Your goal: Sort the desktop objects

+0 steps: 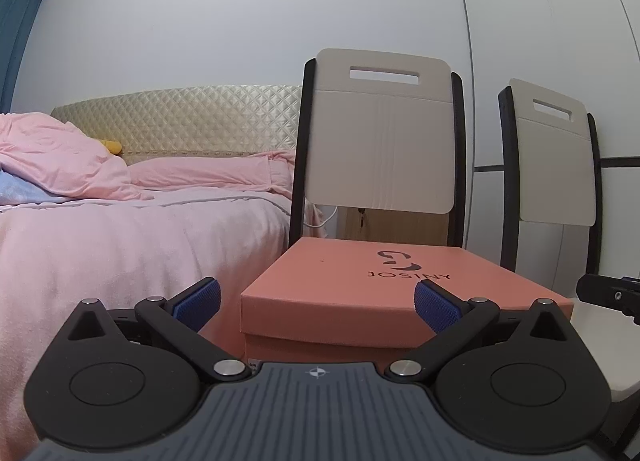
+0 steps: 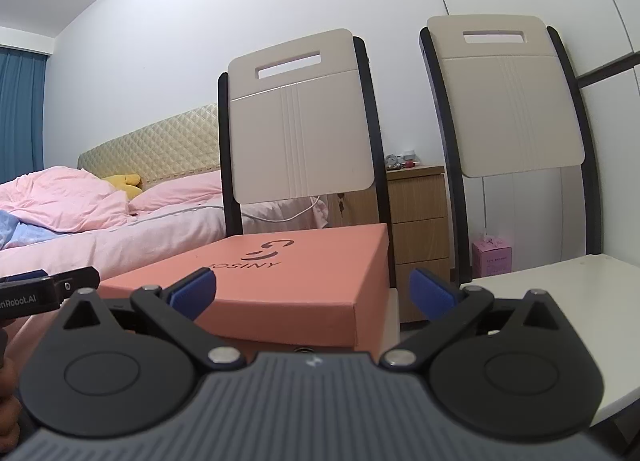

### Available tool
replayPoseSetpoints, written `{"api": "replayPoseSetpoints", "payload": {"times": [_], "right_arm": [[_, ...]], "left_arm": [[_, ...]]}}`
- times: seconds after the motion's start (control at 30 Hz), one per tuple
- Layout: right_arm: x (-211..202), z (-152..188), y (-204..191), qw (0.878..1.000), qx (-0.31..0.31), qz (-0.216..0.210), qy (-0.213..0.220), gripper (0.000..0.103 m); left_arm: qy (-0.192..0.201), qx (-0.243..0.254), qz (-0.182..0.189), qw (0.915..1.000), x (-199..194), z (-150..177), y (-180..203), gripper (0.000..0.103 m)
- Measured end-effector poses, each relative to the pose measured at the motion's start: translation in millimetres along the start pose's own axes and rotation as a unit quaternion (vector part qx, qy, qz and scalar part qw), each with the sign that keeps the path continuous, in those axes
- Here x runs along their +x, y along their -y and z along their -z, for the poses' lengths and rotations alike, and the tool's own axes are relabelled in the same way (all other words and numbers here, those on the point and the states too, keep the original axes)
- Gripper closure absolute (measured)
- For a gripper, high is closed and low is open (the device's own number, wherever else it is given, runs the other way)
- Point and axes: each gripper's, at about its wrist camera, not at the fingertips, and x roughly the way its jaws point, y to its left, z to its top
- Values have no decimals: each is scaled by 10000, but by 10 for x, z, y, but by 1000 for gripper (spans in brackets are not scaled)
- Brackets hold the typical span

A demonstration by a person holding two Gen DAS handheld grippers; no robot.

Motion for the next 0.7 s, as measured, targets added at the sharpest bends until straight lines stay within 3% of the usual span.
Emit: {"api": "replayPoseSetpoints", "payload": {"times": [0.7], "right_arm": [[-38,-10,16,9999,-81,109,24,0]], "left_arm": [[10,37,7,10000,-3,19,17,0]]}}
